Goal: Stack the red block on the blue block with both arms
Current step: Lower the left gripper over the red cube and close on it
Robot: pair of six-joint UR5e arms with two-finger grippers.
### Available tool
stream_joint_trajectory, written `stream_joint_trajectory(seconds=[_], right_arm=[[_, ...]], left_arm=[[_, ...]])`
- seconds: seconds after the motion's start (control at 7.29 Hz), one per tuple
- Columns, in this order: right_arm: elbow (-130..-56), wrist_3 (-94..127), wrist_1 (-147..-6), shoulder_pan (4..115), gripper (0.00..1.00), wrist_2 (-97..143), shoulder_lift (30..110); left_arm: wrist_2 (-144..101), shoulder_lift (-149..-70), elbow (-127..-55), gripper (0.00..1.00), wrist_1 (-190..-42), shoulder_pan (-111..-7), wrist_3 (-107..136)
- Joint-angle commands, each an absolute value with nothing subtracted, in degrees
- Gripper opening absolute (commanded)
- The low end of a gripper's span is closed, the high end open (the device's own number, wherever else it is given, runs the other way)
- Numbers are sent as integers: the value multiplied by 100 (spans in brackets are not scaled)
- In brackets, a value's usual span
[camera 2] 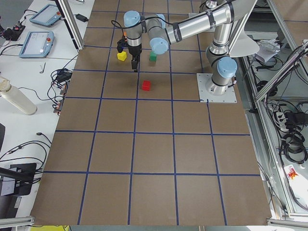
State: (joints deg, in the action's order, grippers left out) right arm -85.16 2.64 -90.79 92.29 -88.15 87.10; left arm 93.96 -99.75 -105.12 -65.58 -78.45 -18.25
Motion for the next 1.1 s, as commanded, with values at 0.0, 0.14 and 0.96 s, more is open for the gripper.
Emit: stream_joint_trajectory(seconds=[0.0, 0.14, 0.96], right_arm=[[-8517, 264, -9079, 9229, 100, -8815, 8710], [-8517, 264, -9079, 9229, 100, -8815, 8710], [-8665, 255, -9079, 9229, 100, -8824, 8745]], left_arm=[[9404, -10072, -11413, 100, -5638, -7787, -2232], [9396, -10098, -11713, 100, -5355, -7700, -2241], [9352, -10468, -11935, 80, -4809, -7471, -2382]])
